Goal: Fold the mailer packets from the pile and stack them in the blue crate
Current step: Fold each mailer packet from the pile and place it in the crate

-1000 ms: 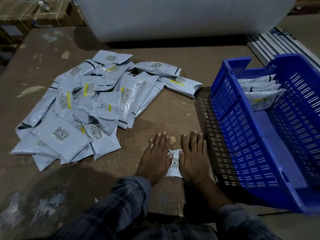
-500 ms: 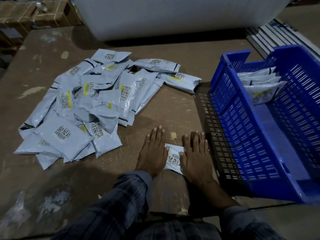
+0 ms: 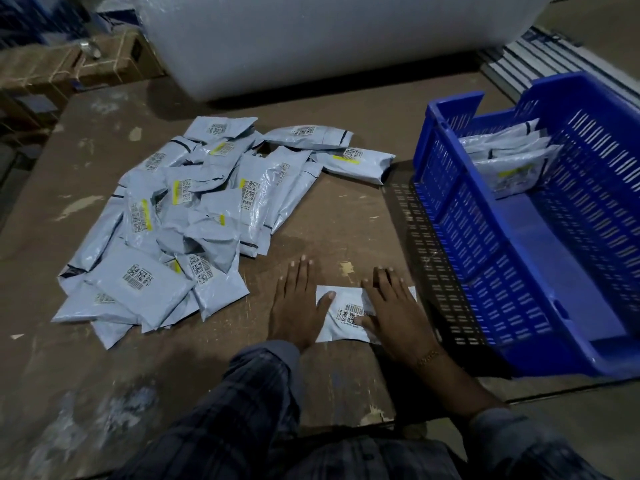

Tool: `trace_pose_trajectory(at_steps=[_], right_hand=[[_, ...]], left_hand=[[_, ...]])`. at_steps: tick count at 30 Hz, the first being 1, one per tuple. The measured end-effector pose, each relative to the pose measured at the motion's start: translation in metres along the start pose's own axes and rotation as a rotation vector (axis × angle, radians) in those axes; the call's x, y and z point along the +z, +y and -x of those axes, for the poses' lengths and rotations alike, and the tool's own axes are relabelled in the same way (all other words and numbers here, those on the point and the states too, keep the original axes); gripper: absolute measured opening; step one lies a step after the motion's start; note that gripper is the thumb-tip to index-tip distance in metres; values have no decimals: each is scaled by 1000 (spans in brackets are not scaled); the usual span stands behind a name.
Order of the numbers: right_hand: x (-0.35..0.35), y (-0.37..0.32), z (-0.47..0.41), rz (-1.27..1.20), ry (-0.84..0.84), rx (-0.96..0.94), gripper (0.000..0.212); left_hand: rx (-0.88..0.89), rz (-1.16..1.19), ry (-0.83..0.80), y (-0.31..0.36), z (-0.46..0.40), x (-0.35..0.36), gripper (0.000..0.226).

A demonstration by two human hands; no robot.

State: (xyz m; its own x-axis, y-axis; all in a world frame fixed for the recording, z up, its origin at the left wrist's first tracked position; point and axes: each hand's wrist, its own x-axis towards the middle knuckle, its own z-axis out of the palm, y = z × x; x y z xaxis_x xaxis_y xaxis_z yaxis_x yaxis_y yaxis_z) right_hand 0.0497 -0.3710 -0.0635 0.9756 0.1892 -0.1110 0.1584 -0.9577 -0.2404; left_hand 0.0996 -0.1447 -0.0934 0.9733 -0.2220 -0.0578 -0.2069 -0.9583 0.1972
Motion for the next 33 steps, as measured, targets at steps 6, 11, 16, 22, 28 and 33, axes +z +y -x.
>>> trace_pose_trajectory(at_steps=[6, 11, 16, 22, 28, 33], right_hand=[[-20, -4, -1, -82, 110, 56, 40], [-77, -3, 0, -119, 189, 170, 31], [-163, -8, 4, -247, 288, 100, 34], [-244, 10, 11, -259, 562, 56, 27], [-287, 68, 5, -241, 689, 155, 14], [-297, 148, -29, -34, 562, 422, 13]], left_hand=[[-159, 434, 186, 12, -14, -32, 68], [-456, 621, 200, 15, -40, -42, 72], [-605, 425, -14, 39, -65, -52, 62], [-716, 523, -289, 70, -91, -55, 98], [-726, 550, -327, 93, -86, -64, 117], [-617, 535, -498, 85, -78, -64, 161]])
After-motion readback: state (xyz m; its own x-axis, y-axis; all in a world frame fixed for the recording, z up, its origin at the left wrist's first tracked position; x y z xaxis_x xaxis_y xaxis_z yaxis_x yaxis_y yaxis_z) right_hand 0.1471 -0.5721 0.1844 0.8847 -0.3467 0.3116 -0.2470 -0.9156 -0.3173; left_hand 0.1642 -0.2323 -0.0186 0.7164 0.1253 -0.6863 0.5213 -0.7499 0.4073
